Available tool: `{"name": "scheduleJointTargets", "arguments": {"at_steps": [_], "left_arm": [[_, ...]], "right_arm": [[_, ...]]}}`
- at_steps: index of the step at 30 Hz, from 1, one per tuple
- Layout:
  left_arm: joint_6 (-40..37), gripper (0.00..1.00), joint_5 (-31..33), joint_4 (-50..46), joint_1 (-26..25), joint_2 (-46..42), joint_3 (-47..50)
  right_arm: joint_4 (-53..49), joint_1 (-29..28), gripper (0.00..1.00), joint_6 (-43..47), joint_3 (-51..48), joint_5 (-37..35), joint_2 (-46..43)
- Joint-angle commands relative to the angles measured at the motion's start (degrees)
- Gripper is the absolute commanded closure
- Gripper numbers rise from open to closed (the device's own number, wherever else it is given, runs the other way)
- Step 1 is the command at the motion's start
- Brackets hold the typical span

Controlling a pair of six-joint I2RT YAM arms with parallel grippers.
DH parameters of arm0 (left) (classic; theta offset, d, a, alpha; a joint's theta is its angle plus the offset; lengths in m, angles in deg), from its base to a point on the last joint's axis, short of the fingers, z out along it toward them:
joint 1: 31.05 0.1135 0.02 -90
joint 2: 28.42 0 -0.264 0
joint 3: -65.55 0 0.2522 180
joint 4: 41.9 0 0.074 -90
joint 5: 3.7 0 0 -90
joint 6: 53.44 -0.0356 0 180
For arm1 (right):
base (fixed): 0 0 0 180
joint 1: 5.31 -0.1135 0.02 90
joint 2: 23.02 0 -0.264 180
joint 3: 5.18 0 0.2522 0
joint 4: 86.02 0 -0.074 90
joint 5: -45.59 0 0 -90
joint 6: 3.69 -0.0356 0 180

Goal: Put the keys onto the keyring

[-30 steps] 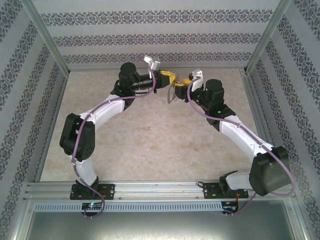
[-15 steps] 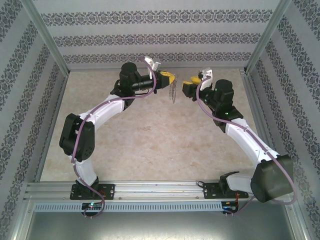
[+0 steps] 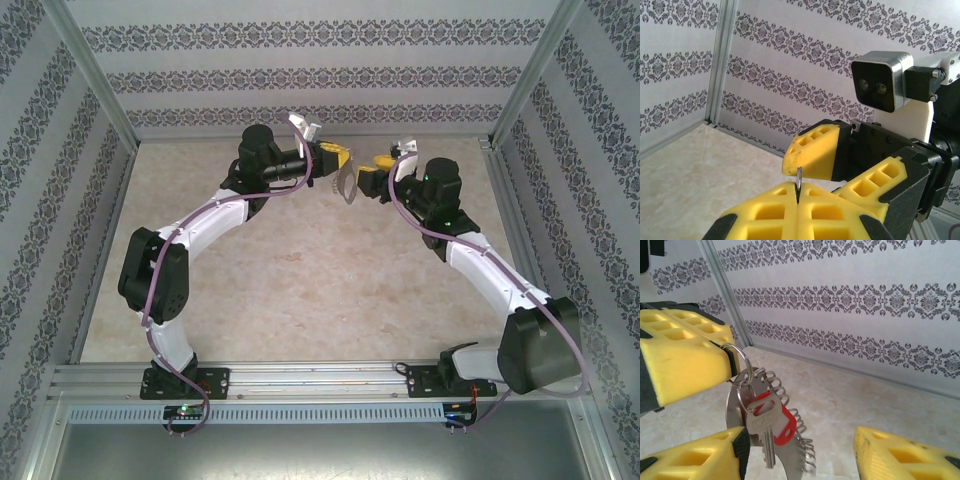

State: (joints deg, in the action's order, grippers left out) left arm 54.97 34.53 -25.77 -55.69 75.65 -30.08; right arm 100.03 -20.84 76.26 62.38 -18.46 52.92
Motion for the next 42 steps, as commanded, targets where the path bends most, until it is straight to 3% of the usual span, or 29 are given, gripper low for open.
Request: {"name": "scheduleJointTargets", "arguments": {"at_steps": [1, 8, 19, 29, 42], "left_arm": [[-0.75, 1.00, 0.14, 0.27, 0.03, -3.00, -0.15], [-1.01, 1.00, -0.08, -0.35, -0.05, -2.80, -0.65], [-1.31, 1.00, -0.12, -0.79, -0.14, -2.91, -0.62], [-1.75, 1.00, -0.28, -1.32, -0.14, -2.92, -0.91], [-1.45, 1.00, -0.44, -1.89, -0.41, -2.73, -1.76]], "right_arm": [[3.40, -0.69, 0.43, -1.23, 1.83, 2.20, 0.76], [4.84, -0.60, 0.44, -1.38, 2.65, 6.32, 1.74], [5.23, -0.21, 0.46, -2.17, 3.45, 8.07, 2.82], [5.02, 1.91, 0.44, -2.59, -1.54, 7.38, -1.06], [5.95, -0.05, 0.43, -3.05, 2.93, 10.04, 5.23]]}}
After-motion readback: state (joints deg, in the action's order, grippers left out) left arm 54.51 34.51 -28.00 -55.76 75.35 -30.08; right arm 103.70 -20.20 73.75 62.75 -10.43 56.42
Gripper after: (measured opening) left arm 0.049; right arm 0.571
